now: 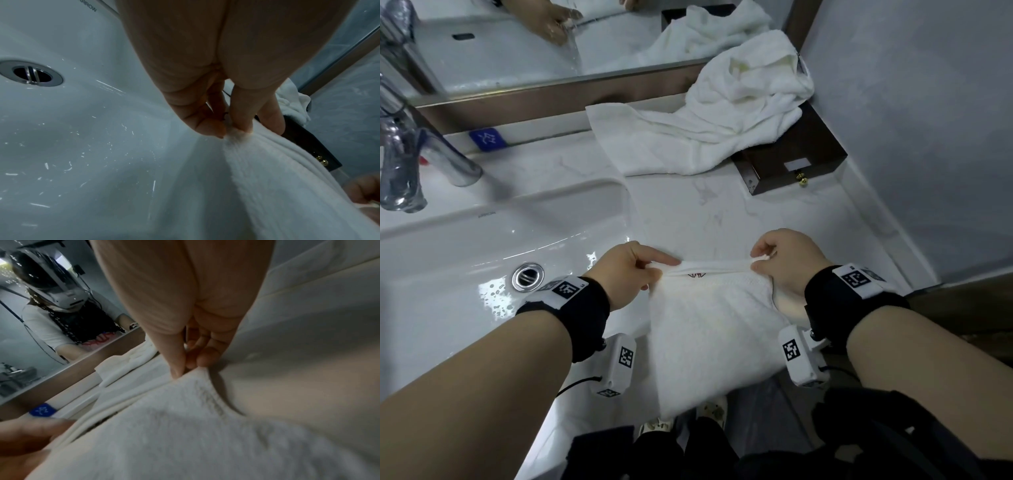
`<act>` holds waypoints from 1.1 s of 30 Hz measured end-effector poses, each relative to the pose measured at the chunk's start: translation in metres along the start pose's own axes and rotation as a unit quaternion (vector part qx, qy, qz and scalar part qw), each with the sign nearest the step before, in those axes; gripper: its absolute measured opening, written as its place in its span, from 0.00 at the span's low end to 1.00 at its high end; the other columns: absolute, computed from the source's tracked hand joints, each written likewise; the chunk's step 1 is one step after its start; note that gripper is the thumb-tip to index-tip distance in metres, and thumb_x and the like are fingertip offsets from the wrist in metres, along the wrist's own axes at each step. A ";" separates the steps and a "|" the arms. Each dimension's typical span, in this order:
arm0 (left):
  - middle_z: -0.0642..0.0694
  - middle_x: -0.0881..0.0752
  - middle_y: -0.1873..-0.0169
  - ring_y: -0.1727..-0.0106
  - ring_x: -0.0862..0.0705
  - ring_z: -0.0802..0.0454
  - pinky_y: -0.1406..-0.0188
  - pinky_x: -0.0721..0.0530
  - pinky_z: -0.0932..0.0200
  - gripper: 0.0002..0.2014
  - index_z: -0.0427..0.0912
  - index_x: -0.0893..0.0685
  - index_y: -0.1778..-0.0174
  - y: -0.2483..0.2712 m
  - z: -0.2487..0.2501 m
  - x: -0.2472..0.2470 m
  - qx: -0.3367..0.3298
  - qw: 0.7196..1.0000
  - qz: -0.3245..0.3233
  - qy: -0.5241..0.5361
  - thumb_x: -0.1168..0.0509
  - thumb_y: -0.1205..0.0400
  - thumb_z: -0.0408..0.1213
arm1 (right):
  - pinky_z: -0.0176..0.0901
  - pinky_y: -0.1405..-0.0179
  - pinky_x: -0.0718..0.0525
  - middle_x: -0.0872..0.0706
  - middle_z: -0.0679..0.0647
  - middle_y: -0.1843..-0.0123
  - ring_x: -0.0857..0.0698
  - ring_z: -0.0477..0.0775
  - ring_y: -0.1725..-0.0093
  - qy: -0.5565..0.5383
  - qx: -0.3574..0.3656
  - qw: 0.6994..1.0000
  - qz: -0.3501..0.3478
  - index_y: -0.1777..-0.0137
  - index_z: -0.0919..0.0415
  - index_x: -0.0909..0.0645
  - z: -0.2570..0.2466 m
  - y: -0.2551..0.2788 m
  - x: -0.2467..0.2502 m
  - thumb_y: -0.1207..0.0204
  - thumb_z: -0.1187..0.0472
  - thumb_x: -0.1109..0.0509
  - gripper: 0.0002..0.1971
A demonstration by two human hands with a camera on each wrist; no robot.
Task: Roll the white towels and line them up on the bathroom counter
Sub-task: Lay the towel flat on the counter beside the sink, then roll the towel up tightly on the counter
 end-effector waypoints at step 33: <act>0.55 0.13 0.68 0.68 0.17 0.62 0.65 0.24 0.70 0.12 0.57 0.13 0.64 0.014 0.006 0.000 0.009 0.995 0.049 -0.081 0.25 0.26 0.32 | 0.24 0.55 0.28 0.19 0.39 0.55 0.21 0.37 0.57 -0.028 0.004 0.999 -0.015 0.40 0.52 0.14 0.017 0.016 -0.005 0.26 0.63 0.26 0.15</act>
Point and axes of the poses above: each hand's wrist, its own y-axis away from the middle knuckle, its own x-axis out of the back of the hand, z = x × y, the point moved 8 cm from there along -y, towards the middle knuckle
